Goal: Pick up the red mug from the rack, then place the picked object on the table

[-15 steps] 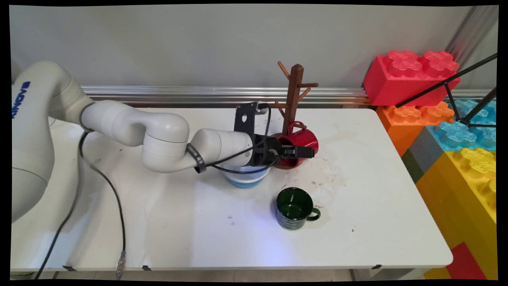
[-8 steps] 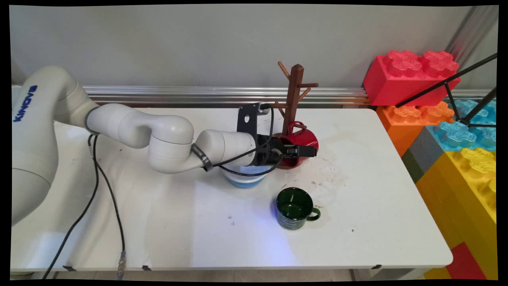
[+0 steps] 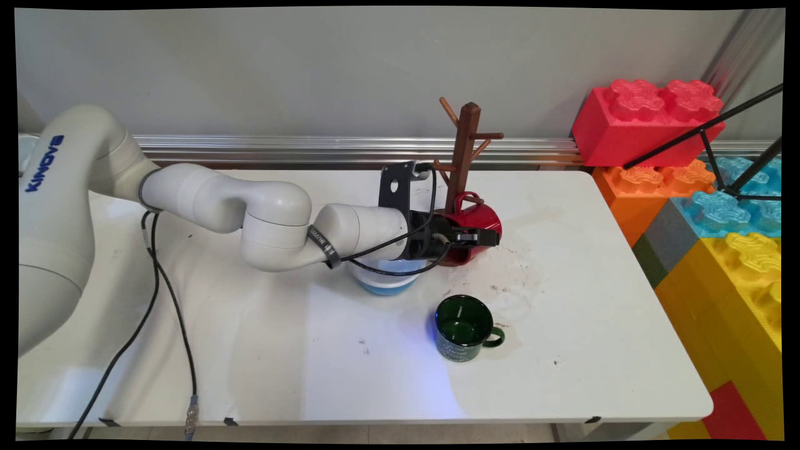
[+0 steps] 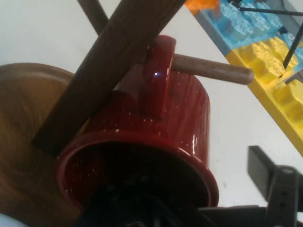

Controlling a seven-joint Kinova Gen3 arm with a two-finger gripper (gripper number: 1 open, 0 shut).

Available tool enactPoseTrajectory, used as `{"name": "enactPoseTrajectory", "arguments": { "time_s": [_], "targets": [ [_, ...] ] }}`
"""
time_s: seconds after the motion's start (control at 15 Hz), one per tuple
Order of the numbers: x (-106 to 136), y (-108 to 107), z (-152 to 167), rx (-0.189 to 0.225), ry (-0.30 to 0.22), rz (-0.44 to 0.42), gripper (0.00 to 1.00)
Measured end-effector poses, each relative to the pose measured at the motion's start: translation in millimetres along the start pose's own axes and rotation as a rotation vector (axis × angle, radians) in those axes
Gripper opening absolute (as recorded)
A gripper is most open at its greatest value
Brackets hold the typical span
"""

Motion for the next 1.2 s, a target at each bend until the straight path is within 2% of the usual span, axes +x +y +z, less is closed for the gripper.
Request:
{"name": "enactPoseTrajectory", "arguments": {
  "time_s": [0.6,1.2],
  "targets": [
    [0.4,-3.6,-3.4,0.008,-0.017,0.030,0.00],
    [8.3,-1.9,-12.2,-0.018,-0.016,0.032,0.00]
  ]
}}
